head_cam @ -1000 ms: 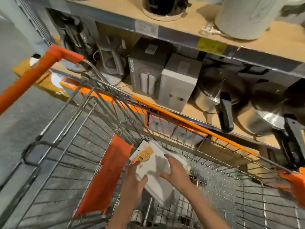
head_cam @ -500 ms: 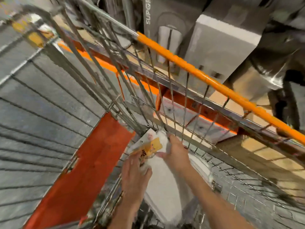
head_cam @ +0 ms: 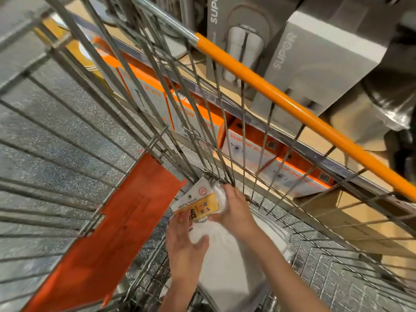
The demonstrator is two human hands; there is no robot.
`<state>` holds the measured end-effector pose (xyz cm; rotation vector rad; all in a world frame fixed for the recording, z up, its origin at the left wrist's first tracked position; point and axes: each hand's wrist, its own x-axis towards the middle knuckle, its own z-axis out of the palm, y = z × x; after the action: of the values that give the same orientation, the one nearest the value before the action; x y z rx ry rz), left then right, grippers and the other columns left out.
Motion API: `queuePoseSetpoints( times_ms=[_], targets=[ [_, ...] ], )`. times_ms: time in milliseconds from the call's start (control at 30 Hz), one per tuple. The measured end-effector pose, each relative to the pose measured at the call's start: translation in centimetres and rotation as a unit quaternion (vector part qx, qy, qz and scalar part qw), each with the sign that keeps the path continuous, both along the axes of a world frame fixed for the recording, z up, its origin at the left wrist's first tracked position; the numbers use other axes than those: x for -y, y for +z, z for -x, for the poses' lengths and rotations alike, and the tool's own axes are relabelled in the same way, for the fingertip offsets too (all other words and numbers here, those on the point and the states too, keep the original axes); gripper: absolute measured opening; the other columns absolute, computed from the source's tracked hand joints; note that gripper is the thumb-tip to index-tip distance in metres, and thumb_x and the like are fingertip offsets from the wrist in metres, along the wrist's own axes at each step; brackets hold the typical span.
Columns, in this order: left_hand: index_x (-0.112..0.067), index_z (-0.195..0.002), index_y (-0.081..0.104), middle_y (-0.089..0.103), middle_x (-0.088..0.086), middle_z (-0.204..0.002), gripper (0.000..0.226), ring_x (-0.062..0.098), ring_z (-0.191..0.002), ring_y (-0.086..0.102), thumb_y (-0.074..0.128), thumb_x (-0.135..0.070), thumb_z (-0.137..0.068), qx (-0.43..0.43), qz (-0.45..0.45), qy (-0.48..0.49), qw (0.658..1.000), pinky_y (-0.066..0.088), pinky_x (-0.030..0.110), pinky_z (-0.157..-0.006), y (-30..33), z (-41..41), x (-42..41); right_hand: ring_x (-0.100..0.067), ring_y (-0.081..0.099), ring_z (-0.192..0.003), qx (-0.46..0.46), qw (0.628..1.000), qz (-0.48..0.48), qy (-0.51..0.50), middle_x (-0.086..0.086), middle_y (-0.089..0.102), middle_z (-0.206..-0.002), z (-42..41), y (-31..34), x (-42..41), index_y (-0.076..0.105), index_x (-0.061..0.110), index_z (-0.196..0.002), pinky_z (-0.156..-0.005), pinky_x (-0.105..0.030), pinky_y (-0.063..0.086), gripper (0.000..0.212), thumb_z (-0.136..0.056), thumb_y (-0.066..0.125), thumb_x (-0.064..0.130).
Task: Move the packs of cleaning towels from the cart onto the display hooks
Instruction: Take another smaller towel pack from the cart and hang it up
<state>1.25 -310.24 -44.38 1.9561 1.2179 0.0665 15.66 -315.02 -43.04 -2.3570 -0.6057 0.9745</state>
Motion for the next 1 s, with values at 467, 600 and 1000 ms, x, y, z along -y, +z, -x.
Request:
queuePoseSetpoints(
  times_ms=[467, 600, 1000],
  targets=[
    [-0.012, -0.143, 0.039, 0.027, 0.019, -0.150, 0.081, 0.033, -0.141, 0.024, 0.080, -0.009, -0.073, 0.026, -0.002, -0.008, 1.000, 0.039, 0.052, -0.106, -0.2, 0.2, 0.2, -0.026, 0.039, -0.128, -0.030, 0.999, 0.013, -0.022, -0.007, 0.046, -0.138, 0.4, 0.8, -0.9, 0.031, 0.016, -0.142, -0.103, -0.039, 0.037, 0.091, -0.068, 0.082, 0.031],
    [-0.005, -0.139, 0.043, 0.031, 0.025, -0.146, 0.079, 0.039, -0.138, 0.029, 0.082, -0.007, -0.070, 0.030, -0.020, -0.020, 0.999, 0.044, 0.056, -0.100, -0.2, 0.4, 0.5, -0.023, 0.043, -0.119, -0.044, 0.998, 0.036, 0.001, -0.005, 0.047, -0.124, -0.1, 0.8, -0.9, 0.049, 0.009, -0.129, -0.100, -0.033, 0.038, 0.071, -0.070, 0.080, 0.033],
    [-0.041, -0.139, 0.025, 0.017, 0.013, -0.155, 0.083, 0.031, -0.141, 0.027, 0.076, -0.015, -0.078, 0.016, 0.029, -0.003, 0.999, 0.041, 0.047, -0.106, -0.1, 0.5, 0.4, -0.026, 0.034, -0.129, -0.007, 0.996, 0.071, 0.057, -0.006, 0.042, -0.134, 0.2, 1.1, -0.5, 0.029, 0.017, -0.144, -0.109, -0.039, 0.031, 0.092, -0.069, 0.080, 0.037]
  ],
)
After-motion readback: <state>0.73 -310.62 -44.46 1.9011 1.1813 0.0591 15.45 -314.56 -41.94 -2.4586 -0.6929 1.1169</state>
